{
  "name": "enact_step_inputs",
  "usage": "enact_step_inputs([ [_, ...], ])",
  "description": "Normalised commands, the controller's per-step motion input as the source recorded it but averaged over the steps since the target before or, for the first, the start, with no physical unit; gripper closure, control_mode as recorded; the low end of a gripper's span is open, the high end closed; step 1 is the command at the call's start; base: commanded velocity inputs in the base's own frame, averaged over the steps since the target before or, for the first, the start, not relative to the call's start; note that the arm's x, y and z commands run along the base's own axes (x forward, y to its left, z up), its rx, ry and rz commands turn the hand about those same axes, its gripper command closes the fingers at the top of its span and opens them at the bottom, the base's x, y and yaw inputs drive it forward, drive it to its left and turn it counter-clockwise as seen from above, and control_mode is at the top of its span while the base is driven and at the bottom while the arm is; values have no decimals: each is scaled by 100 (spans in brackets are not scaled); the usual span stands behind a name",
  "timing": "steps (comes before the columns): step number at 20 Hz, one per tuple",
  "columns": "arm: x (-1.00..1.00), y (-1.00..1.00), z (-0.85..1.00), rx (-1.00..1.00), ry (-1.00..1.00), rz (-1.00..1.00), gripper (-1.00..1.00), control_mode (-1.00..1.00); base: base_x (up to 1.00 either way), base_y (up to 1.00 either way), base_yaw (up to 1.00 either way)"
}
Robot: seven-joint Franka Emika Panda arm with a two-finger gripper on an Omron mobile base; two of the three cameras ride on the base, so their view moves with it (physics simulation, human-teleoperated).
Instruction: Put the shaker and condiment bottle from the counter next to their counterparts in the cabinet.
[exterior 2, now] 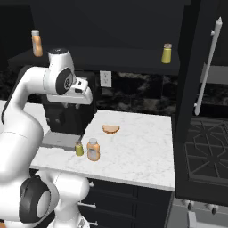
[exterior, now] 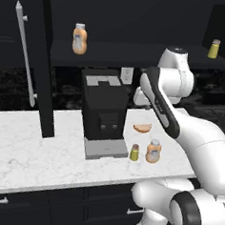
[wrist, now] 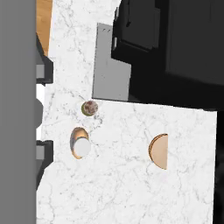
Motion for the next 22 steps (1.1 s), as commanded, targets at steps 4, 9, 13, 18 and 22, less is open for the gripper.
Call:
enact_step_inputs([
  [4, -16, -13, -2, 1, -5, 1, -100, -100, 0, 0, 0],
  [9, -54, -62, -31, 7, -14, 23, -100, -100, 0, 0, 0],
  [13, -25, -73, -30, 16, -4, 37, -100, -100, 0, 0, 0],
  [18, -4, -34, -29, 2, 0, 29, -100, -100, 0, 0, 0],
  [22, 0, -18, -28, 1, -1, 23, -100, -100, 0, 0, 0],
])
